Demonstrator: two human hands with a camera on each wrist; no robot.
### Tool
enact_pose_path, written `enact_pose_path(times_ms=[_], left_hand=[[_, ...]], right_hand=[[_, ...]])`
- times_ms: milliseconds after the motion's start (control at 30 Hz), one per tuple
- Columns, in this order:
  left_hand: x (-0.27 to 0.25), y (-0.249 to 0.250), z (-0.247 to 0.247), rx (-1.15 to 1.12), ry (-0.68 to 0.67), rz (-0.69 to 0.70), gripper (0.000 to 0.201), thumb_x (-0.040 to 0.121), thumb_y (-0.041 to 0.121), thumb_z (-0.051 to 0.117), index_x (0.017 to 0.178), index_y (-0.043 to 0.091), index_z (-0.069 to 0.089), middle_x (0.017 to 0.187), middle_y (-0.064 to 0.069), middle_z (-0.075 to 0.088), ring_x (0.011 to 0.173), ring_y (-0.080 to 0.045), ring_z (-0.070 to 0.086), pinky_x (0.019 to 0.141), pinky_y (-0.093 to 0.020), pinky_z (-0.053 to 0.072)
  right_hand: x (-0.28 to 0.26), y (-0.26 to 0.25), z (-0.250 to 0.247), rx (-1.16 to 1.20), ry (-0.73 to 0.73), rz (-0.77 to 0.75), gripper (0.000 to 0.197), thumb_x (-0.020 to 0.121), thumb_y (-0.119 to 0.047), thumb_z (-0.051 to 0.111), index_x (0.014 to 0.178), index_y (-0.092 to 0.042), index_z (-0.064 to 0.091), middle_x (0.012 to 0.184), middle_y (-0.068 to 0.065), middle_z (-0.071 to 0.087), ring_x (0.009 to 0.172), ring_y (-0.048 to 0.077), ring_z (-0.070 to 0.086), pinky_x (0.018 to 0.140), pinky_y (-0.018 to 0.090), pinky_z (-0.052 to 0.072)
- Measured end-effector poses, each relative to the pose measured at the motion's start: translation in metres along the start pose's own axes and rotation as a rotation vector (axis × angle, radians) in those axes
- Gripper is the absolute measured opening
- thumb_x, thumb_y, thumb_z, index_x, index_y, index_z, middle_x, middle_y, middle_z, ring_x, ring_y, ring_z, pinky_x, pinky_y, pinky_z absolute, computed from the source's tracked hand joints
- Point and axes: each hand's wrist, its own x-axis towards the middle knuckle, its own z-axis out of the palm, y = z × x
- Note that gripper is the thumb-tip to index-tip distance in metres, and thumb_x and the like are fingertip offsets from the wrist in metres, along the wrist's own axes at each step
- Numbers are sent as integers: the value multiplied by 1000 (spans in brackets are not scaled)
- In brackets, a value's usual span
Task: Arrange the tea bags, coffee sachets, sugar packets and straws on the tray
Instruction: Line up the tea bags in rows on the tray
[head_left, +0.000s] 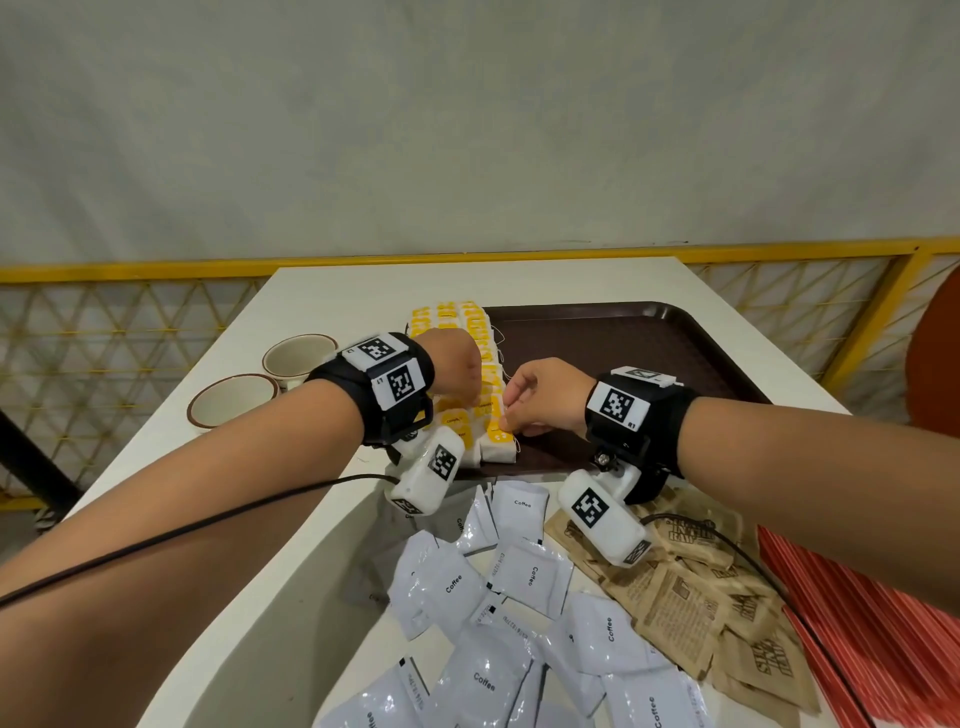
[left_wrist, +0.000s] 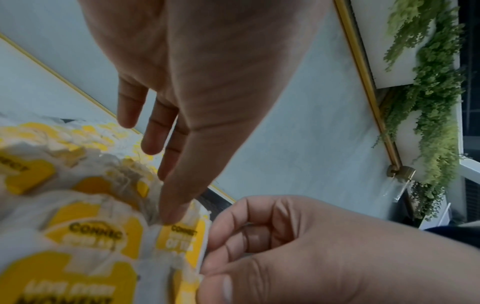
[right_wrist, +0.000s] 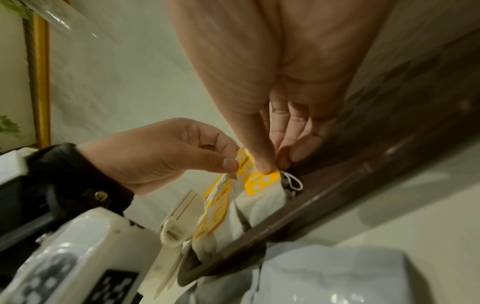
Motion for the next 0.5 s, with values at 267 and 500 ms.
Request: enact_pose_path(times_ms=[267, 500], left_hand=[[0, -1, 0, -131, 39, 40, 7, 80, 15, 69, 75, 17, 64, 90, -5, 68, 78, -15, 59, 71, -30, 50], [4, -4, 3, -196, 67, 58, 9, 81, 18, 71, 89, 17, 67, 74, 12, 54, 68, -3, 50, 61, -19, 41]], right_hand=[[-2, -3, 0, -20, -56, 58, 26, 75, 2, 76, 81, -10, 55, 73, 11, 64, 63, 15, 64, 59, 25, 54], [-8, -6, -6, 23, -42, 57, 26, 77, 9, 71, 78, -11, 54, 70, 10, 63, 63, 18, 63, 64, 30, 55]])
